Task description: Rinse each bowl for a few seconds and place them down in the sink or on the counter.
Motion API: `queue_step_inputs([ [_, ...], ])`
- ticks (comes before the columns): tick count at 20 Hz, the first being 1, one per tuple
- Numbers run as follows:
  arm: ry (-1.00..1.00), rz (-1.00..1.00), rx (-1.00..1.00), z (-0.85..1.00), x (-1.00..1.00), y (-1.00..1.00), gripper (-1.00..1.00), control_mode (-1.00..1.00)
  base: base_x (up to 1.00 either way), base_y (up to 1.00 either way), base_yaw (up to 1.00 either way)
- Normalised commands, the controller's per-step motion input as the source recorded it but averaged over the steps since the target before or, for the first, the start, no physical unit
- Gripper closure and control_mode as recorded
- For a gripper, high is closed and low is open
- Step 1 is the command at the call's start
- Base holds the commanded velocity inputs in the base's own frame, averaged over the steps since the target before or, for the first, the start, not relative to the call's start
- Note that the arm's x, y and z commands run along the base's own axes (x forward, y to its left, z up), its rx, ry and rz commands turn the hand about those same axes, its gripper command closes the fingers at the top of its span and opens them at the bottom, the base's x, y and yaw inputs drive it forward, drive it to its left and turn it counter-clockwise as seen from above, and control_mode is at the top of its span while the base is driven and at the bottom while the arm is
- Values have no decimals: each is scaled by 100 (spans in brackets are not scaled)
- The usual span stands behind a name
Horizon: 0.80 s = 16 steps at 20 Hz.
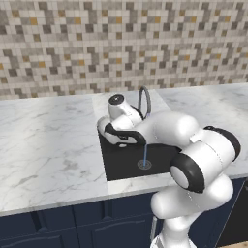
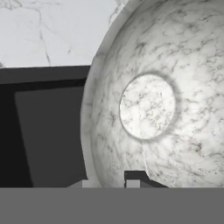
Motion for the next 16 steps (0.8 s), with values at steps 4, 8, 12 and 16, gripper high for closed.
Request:
queue_step_inputs([
  [4,2,0,0,0,17,-28,100,-100,0,0,0],
  [8,3,0,0,0,15,-30,100,-100,0,0,0],
  [12,5,-1,0,0,12,-32,100,-100,0,0,0],
  [16,7,-1,1,-5,13,-29,100,-100,0,0,0],
])
